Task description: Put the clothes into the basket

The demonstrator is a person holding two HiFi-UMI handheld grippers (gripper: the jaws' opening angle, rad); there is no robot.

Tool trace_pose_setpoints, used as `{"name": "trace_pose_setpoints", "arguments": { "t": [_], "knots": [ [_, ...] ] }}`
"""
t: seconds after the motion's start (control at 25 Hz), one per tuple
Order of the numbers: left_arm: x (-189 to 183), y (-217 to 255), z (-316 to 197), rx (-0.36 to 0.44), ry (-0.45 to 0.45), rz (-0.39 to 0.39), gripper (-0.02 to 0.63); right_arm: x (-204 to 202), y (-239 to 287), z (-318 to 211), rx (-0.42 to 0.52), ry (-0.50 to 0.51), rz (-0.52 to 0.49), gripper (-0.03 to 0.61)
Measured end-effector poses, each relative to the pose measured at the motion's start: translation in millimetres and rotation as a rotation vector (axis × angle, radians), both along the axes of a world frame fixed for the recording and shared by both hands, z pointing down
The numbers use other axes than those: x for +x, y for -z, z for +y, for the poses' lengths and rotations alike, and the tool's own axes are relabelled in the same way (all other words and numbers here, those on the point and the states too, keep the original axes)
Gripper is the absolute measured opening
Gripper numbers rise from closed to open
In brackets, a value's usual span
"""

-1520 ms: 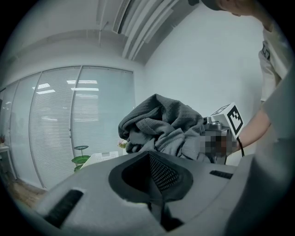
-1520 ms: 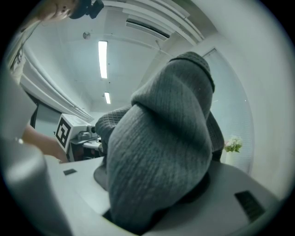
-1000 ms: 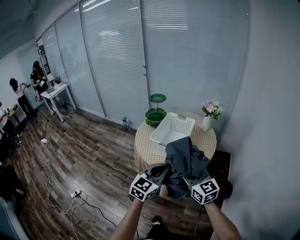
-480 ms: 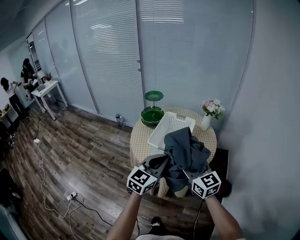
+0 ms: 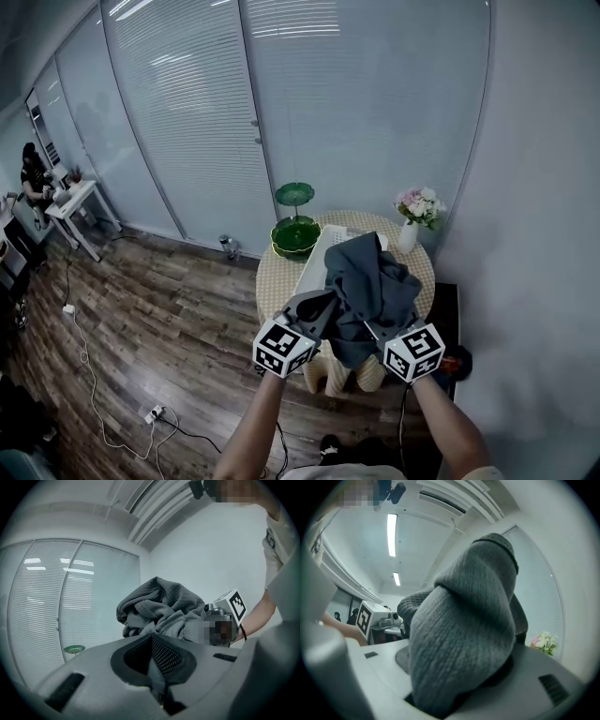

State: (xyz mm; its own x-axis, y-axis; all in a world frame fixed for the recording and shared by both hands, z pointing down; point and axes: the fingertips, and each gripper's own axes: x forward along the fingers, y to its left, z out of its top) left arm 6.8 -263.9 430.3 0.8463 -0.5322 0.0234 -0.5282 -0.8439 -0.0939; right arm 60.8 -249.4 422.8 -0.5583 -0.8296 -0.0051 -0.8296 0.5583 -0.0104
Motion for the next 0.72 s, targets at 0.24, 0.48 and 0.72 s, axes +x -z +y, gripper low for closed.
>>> {"name": "trace_pose_setpoints", "arguments": {
  "t": [0.24,0.48,0.72],
  "knots": [
    [8.4,16.3,-26.0,0.029,-0.017,0.002,0.014,8.4,15.2,-25.8,0.030,-0.023,-0.013,0.233],
    [8.9,19.5,-44.7,0.050,-0.006,0.009,0.014,8.7,18.5,-45.6,0.055,-0.014,-0.028,0.233],
    [13.5,17.4,-96.5,0.044,0.005,0.004,0.014,14.2,14.2,-97.9,0.040,-0.013,-0.067,0.232]
  ]
}}
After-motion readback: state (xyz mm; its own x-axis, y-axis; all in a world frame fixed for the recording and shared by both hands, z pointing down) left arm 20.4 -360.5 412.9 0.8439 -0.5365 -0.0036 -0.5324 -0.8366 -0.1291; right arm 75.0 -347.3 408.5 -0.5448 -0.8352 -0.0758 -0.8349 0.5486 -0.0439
